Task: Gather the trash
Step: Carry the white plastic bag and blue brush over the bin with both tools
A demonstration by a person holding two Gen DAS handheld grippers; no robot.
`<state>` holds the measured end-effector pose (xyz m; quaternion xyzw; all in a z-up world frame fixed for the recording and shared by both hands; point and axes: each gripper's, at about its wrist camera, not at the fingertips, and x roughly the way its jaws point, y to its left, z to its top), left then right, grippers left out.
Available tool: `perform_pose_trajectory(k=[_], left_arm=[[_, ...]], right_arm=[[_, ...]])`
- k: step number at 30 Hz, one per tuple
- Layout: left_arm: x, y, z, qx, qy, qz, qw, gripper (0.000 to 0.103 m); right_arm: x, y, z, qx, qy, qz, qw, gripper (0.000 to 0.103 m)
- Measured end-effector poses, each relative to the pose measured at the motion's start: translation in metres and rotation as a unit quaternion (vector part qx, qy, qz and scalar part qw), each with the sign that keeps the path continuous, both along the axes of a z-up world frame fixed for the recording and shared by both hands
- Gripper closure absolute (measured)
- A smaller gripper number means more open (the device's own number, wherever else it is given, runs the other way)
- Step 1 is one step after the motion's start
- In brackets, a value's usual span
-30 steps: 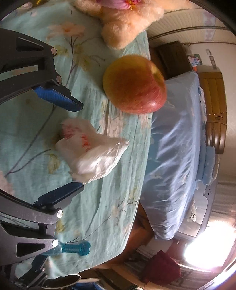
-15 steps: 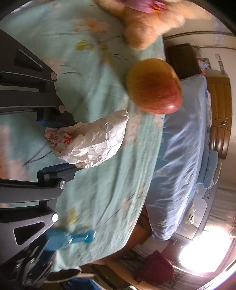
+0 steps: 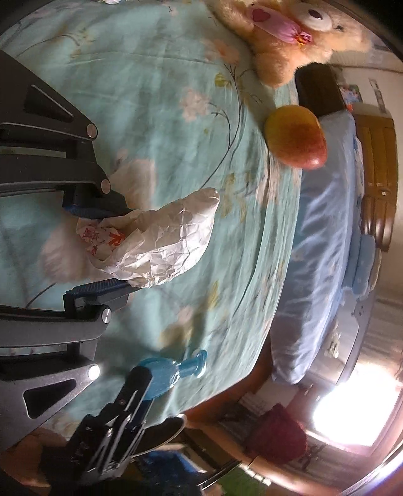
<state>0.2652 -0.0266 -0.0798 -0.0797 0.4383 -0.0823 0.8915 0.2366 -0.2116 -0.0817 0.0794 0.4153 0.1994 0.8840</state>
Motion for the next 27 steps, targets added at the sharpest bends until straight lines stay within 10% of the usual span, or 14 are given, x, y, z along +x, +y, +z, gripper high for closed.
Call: perform_pose_trajectory(k=[5, 9, 27], left_arm=[[-0.027, -0.008, 0.009, -0.002, -0.008, -0.02, 0.9998, 0.071], [-0.041, -0.008, 0.015, 0.0, -0.015, -0.024, 0.9996, 0.071], [-0.062, -0.014, 0.024, 0.006, -0.018, -0.036, 0.9992, 0.071]], right_arm=[[-0.012, -0.009, -0.001, -0.005, 0.019, -0.02, 1.0, 0.062], [-0.018, -0.016, 0.001, -0.026, 0.005, -0.061, 0.998, 0.035], [-0.028, 0.002, 0.005, -0.094, -0.015, -0.065, 0.993, 0.056]])
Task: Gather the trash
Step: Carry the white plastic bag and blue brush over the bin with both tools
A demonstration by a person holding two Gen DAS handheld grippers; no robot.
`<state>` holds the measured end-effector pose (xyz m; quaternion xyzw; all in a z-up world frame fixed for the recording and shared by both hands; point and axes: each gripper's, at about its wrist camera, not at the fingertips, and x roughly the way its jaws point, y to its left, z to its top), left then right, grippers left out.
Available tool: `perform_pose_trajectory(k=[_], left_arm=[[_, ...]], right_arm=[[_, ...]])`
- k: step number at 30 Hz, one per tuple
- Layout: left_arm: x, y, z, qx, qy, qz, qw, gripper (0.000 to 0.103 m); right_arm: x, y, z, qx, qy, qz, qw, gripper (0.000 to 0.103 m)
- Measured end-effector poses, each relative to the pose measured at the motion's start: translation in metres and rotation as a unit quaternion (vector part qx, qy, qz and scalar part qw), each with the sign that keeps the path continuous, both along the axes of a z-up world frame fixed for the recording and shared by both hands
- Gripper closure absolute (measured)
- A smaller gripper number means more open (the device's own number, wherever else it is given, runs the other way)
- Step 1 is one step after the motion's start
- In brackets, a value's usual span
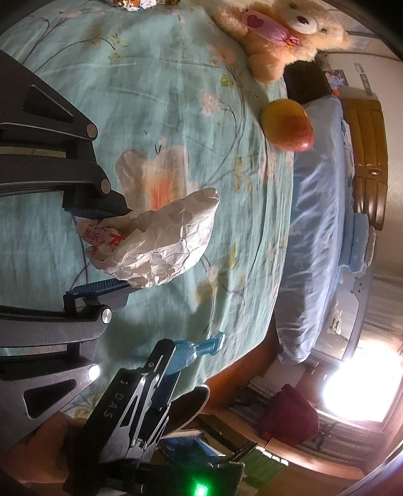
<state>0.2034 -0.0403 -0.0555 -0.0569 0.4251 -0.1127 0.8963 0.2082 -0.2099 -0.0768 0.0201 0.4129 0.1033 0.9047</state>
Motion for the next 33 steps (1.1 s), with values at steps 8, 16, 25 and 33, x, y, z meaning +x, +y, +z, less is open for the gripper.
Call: perform_pose_trajectory(k=[8, 16, 25, 33], left_arm=[[-0.009, -0.032, 0.003, 0.009, -0.004, -0.037, 0.9993, 0.071], [-0.013, -0.062, 0.007, 0.022, -0.006, -0.068, 0.9974, 0.071], [-0.013, -0.092, 0.011, 0.032, -0.014, -0.098, 0.9946, 0.071], [-0.008, -0.117, 0.015, 0.035, -0.021, -0.122, 0.9917, 0.071]], right_arm=[[-0.026, -0.027, 0.015, 0.033, -0.019, -0.009, 0.999, 0.056], [-0.045, -0.055, 0.022, 0.052, -0.028, -0.024, 0.998, 0.056], [-0.057, -0.089, 0.026, 0.065, -0.035, -0.052, 0.996, 0.056], [-0.063, -0.113, 0.026, 0.071, -0.037, -0.072, 0.994, 0.056]])
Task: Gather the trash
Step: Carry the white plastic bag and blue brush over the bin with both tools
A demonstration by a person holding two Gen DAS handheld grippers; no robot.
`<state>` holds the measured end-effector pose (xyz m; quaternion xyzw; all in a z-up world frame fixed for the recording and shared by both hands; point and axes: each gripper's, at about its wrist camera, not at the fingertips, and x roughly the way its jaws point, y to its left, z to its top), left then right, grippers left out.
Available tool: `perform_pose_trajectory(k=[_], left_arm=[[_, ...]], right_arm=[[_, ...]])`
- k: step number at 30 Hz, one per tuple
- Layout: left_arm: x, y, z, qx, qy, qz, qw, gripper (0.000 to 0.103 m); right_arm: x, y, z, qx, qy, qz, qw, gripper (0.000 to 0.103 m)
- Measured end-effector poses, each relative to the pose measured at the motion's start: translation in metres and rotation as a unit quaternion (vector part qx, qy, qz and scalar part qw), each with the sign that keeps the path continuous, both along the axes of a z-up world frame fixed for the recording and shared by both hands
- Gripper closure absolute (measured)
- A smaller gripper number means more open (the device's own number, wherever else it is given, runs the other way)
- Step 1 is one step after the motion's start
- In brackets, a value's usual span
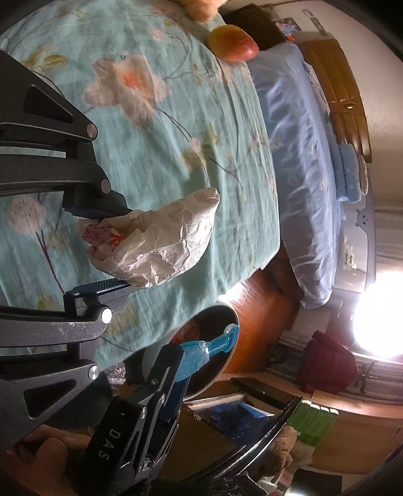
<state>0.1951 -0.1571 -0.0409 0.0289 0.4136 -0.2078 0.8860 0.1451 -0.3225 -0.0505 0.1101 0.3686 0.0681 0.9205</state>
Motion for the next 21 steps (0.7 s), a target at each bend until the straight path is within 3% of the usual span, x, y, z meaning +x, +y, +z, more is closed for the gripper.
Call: perform_pose_trajectory(k=[21], left_arm=[[0.016, -0.041, 0.004, 0.006, -0.011, -0.039, 0.9992, 0.071]], right_arm=[[-0.002, -0.046, 0.002, 0.008, -0.004, -0.046, 0.999, 0.056]])
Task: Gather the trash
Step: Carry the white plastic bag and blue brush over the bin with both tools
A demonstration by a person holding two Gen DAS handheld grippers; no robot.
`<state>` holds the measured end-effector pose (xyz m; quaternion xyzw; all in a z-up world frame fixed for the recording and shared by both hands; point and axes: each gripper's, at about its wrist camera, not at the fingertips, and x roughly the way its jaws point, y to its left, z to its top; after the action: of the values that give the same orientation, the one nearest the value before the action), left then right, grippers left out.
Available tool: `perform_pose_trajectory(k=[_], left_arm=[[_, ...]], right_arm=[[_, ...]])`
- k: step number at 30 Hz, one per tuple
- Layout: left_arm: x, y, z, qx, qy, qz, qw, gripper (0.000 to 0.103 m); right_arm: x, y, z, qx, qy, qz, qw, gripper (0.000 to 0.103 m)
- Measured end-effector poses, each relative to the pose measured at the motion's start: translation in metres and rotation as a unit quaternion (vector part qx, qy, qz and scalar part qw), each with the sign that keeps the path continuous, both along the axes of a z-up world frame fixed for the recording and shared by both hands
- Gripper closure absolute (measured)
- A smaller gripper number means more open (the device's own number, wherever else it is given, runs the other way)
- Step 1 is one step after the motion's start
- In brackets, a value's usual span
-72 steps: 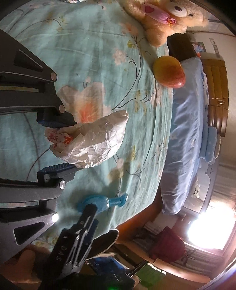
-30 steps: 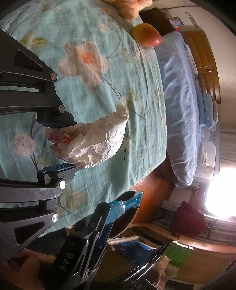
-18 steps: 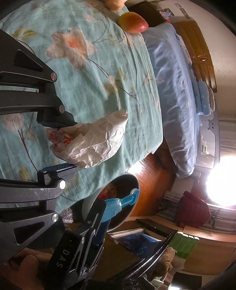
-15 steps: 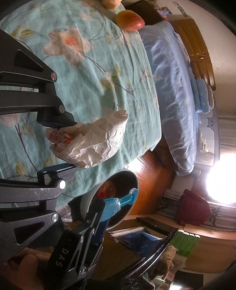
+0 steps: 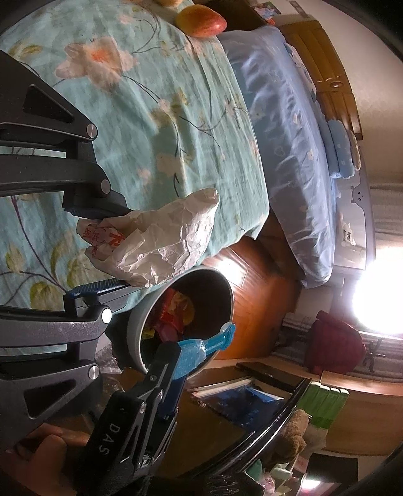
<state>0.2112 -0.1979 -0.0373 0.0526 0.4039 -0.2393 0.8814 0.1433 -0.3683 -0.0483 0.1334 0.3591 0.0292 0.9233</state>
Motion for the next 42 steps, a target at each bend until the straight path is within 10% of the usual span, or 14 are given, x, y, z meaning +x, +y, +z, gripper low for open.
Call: perform_pose_trajectory(k=[42], left_arm=[[0.042, -0.064, -0.011, 0.012, -0.002, -0.031, 0.9995, 0.071]], right_arm=[[0.021, -0.07, -0.01, 0.015, 0.016, -0.049, 0.999, 0.056]])
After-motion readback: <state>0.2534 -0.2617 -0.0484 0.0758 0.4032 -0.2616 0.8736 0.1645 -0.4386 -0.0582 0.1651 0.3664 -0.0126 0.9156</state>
